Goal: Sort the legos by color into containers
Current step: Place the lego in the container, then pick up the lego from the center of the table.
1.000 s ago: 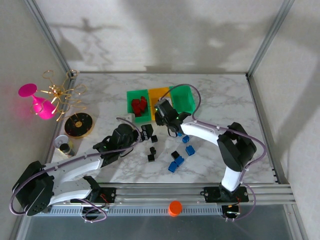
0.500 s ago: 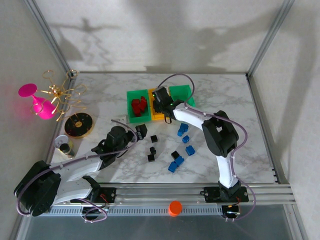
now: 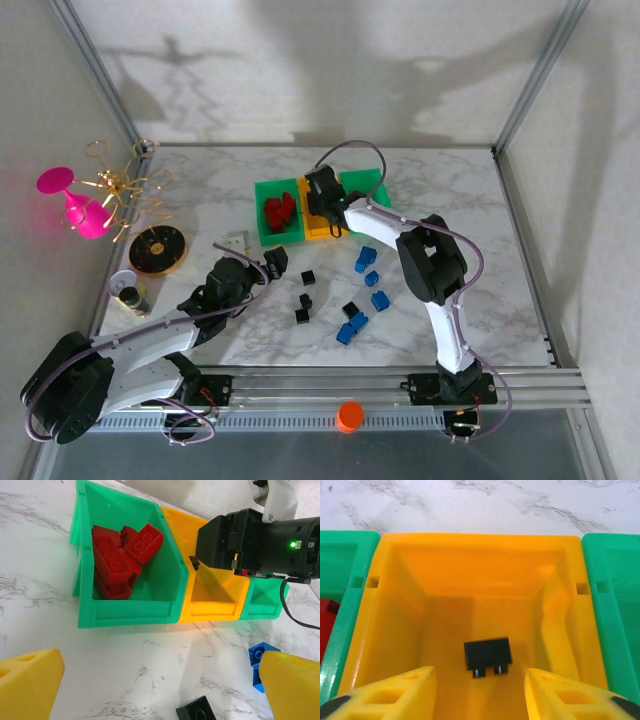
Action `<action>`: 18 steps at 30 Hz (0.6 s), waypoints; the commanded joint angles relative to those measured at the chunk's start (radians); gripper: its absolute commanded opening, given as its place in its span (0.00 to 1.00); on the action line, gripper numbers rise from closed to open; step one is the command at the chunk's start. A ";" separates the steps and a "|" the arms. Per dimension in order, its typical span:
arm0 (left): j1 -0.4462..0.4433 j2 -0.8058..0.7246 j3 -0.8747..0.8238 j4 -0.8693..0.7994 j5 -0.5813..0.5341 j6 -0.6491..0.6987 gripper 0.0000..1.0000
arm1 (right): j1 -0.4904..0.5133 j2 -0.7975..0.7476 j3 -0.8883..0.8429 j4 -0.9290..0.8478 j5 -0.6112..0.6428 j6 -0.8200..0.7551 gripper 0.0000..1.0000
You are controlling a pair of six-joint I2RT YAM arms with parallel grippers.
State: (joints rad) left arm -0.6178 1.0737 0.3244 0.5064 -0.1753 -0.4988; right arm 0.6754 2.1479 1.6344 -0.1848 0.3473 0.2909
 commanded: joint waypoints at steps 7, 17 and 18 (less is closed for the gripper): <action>0.000 -0.072 -0.018 -0.007 -0.033 0.048 1.00 | 0.053 -0.224 -0.131 0.008 -0.056 -0.015 0.52; -0.013 -0.272 0.029 -0.333 0.008 -0.090 1.00 | 0.131 -0.407 -0.384 -0.007 -0.088 0.063 0.58; -0.014 -0.295 0.027 -0.357 0.017 -0.115 1.00 | 0.147 -0.417 -0.405 -0.007 -0.084 0.070 0.59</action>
State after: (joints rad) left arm -0.6250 0.8268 0.3210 0.2790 -0.1787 -0.5350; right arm 0.7986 1.7596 1.2789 -0.1772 0.2665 0.3206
